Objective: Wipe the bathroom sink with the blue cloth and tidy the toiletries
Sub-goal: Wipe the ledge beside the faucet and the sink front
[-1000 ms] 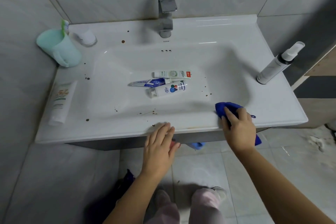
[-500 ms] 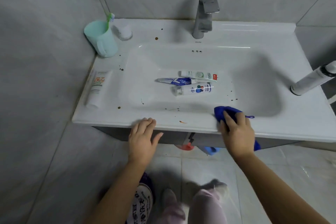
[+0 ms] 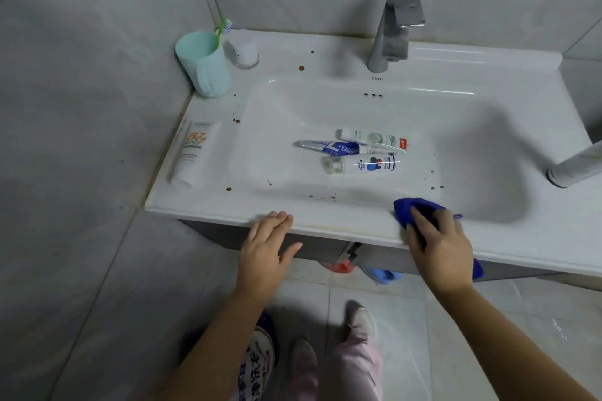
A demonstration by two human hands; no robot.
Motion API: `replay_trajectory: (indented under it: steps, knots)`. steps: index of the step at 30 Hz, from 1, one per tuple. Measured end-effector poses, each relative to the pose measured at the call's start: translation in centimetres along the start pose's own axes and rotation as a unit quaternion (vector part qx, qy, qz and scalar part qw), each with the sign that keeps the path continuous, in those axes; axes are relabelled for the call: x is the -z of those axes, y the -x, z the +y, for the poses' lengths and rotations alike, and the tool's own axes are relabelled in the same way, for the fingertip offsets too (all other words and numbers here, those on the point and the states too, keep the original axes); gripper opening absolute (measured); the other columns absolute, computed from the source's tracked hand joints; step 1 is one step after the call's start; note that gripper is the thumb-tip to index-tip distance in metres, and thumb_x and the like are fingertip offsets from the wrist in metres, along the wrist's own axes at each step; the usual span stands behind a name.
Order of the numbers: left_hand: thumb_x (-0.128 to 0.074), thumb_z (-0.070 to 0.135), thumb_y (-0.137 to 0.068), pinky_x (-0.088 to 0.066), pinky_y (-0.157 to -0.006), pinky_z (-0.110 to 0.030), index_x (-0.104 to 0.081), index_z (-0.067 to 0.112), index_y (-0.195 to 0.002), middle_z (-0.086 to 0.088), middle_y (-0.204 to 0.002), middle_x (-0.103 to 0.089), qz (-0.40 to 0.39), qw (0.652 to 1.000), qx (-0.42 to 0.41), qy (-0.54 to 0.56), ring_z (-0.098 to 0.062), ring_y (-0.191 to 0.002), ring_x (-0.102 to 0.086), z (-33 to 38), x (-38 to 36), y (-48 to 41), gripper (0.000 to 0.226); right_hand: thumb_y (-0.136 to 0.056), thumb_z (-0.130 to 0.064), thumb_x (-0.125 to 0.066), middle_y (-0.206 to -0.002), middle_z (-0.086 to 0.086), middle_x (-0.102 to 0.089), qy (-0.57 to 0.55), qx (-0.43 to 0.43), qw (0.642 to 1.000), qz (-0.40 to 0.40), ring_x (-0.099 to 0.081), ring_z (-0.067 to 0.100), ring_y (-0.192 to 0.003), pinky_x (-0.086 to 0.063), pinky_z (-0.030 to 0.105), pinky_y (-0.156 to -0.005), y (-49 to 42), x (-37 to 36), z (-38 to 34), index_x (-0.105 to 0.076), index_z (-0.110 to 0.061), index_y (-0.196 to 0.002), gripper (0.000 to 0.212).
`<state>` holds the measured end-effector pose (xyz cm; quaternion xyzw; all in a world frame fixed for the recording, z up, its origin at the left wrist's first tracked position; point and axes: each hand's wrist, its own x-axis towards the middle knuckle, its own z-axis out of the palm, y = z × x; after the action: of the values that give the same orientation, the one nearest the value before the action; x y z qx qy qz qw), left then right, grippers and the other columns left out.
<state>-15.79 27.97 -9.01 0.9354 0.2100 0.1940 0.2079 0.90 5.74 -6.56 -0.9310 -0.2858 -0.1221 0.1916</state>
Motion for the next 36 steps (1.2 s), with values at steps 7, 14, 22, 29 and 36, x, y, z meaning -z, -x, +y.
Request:
replay_trajectory:
  steps: [7,14,22,29,36]
  knots:
    - [-0.05,0.044,-0.08,-0.042,-0.096,-0.03,-0.065,0.007,-0.113,-0.007,-0.113,-0.064,-0.025,1.0,0.013,-0.007,-0.017,-0.112,-0.045,0.0,0.0,-0.1,0.052,-0.081,-0.03,-0.043,-0.087,0.014,-0.059,-0.05,0.089,0.994,-0.044,-0.057,0.032,-0.066,-0.045,0.032,-0.048,-1.7,-4.8,-12.5,-0.066,-0.01,-0.101,0.037]
    - [-0.033,0.064,-0.085,-0.047,-0.085,-0.046,-0.066,0.006,-0.108,-0.009,-0.11,-0.064,-0.013,0.996,0.006,-0.088,-0.02,-0.106,-0.044,1.9,0.6,-0.6,0.071,-0.085,-0.03,-0.044,-0.093,0.018,-0.059,-0.019,0.067,0.997,-0.018,-0.056,0.035,-0.072,-0.049,0.037,-0.056,0.2,-0.5,-0.2,-0.066,-0.006,-0.105,0.038]
    - [-0.07,0.049,-0.069,-0.047,-0.086,-0.031,-0.066,0.017,-0.107,0.0,-0.112,-0.064,-0.072,0.982,-0.164,-0.054,-0.015,-0.105,-0.042,13.2,-6.1,-3.8,0.049,-0.084,-0.028,-0.041,-0.09,0.025,-0.056,0.021,-0.176,0.98,0.087,-0.054,0.04,-0.07,-0.047,0.04,-0.053,1.7,3.0,7.3,-0.067,-0.001,-0.104,0.043]
    - [-0.082,0.039,-0.059,-0.05,-0.079,-0.032,-0.07,0.017,-0.099,0.0,-0.103,-0.067,-0.075,0.979,-0.181,-0.056,-0.015,-0.096,-0.043,14.2,-8.1,-4.2,0.047,-0.082,-0.015,-0.064,-0.09,0.018,-0.059,0.018,-0.075,0.997,0.002,-0.058,0.037,-0.072,-0.05,0.037,-0.051,1.9,4.6,10.4,-0.067,-0.003,-0.105,0.026]
    - [-0.044,0.055,-0.081,-0.029,-0.101,-0.039,-0.058,0.013,-0.121,-0.006,-0.127,-0.057,-0.072,0.991,-0.105,-0.029,-0.021,-0.12,-0.04,10.4,-4.3,-3.0,0.059,-0.081,-0.029,-0.049,-0.088,0.013,-0.058,-0.048,0.02,0.998,-0.038,-0.058,0.032,-0.068,-0.047,0.032,-0.051,1.4,3.0,3.7,-0.068,-0.009,-0.1,0.034]
